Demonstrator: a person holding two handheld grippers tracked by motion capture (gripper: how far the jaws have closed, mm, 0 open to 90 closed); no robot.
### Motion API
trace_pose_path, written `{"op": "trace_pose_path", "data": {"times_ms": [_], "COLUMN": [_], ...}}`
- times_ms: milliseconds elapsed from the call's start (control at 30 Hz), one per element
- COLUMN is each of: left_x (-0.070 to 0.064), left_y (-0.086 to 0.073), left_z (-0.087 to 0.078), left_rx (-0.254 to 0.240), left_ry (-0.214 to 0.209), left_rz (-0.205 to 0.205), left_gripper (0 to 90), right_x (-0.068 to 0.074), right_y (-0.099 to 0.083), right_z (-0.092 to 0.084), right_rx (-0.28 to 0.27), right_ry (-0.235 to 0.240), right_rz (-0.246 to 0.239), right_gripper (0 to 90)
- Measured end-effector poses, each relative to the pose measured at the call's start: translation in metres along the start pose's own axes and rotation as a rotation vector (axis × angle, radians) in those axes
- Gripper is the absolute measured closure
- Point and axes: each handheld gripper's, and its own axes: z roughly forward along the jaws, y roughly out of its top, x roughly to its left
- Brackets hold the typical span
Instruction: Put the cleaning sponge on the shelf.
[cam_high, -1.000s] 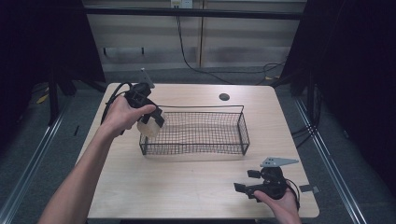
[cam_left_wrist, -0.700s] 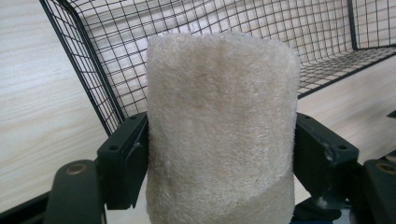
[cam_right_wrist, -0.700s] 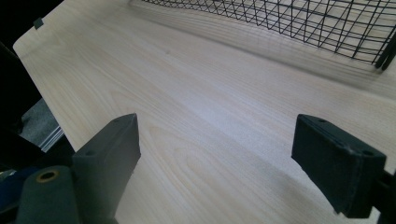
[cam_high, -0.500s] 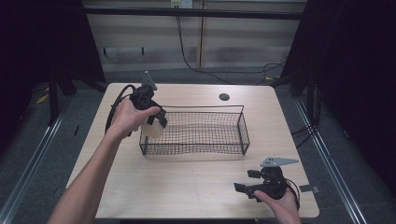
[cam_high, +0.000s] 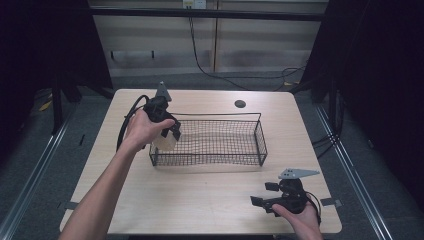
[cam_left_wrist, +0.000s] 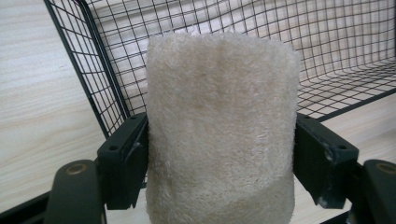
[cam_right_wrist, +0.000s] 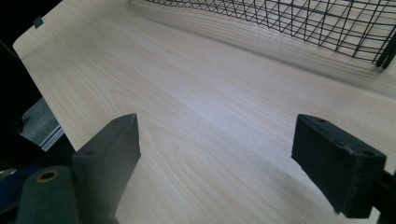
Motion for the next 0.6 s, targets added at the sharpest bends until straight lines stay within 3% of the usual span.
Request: {"op": "trace_pose_path", "data": {"times_ms": [367,600], "left_x": [-0.001,-0.003], "left_y": [0.002,0.005], "left_z": [0.016,0.02], "left_rx": [0.013,-0.004], "left_ry": [0.01,0.049], "left_rz": [-0.009,-0.029], "left_gripper": [26.7,26.7], "right_x": [0.0,0.0], "right_y": [0.0,0.0], "right_z": [0.0,0.0], "right_rx": [0.001,0.002], "right_ry": [0.001,0.002], "right_rz": [0.001,-0.001], "right_gripper": [15.1,15.1]}}
